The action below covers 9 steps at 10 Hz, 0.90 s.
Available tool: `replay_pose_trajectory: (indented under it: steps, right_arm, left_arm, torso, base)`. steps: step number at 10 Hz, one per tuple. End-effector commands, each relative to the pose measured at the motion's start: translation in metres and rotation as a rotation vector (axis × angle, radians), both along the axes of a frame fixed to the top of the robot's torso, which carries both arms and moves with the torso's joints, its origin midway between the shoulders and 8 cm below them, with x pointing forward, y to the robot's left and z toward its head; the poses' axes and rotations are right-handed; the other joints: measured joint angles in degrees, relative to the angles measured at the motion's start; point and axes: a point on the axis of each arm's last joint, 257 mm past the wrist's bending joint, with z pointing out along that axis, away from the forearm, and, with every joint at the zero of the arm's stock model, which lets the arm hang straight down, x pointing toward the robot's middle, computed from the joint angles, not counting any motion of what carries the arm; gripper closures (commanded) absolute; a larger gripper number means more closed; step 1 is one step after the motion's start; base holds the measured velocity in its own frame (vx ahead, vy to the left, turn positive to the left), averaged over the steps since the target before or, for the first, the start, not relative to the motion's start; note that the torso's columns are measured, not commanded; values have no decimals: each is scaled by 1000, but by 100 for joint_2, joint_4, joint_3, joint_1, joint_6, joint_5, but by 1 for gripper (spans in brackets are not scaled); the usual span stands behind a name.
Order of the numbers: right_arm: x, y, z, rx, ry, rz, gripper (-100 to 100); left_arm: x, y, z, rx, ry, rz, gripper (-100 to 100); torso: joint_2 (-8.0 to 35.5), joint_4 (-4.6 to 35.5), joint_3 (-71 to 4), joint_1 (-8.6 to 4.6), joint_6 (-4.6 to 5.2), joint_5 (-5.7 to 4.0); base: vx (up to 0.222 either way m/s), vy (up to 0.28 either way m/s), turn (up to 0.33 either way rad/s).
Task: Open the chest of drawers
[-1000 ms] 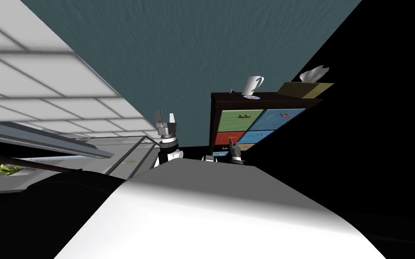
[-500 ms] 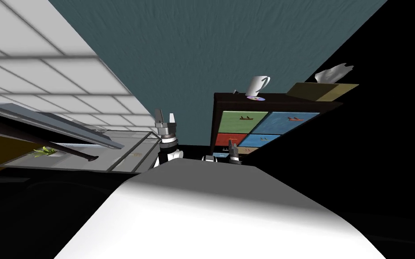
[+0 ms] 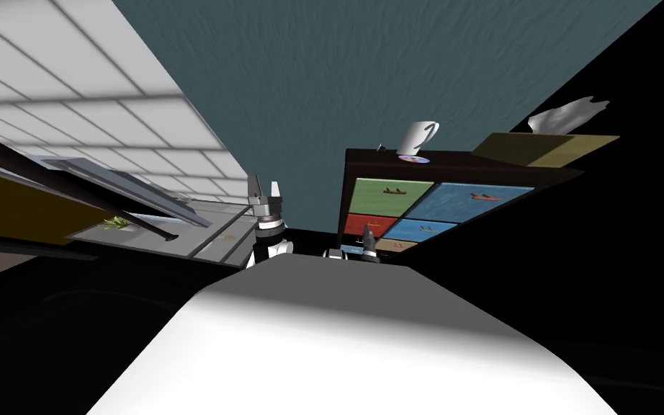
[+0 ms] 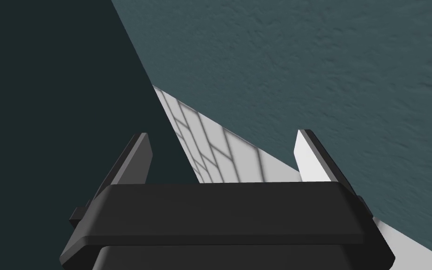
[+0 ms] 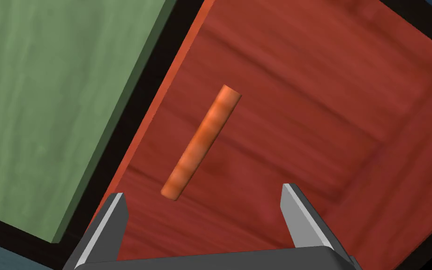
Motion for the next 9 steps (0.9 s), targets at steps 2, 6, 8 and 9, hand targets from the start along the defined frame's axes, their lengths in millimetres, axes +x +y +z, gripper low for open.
replay_pose_trajectory:
  steps: [2,6,8,9]
  right_arm:
    - [7,20,-1,175,-4,-38,-100]
    - [12,23,5,189,-8,-41,-100]
    - [11,25,7,187,-8,-37,100]
    - [11,26,7,187,-8,-36,100]
  left_arm:
    - [0,0,0,0,0,0,0]
    - [0,0,0,0,0,0,0]
    - [0,0,0,0,0,0,0]
    - [0,0,0,0,0,0,0]
  torso:
    - [0,0,0,9,1,3]
    - [-16,-3,-9,-10,0,-2]
    - [10,2,6,6,-1,2]
    - [9,-29,16,-9,7,-14]
  base:
    - [-6,-39,74]
    - [25,-21,3]
    - [-32,5,-1]
    - [-156,22,-20]
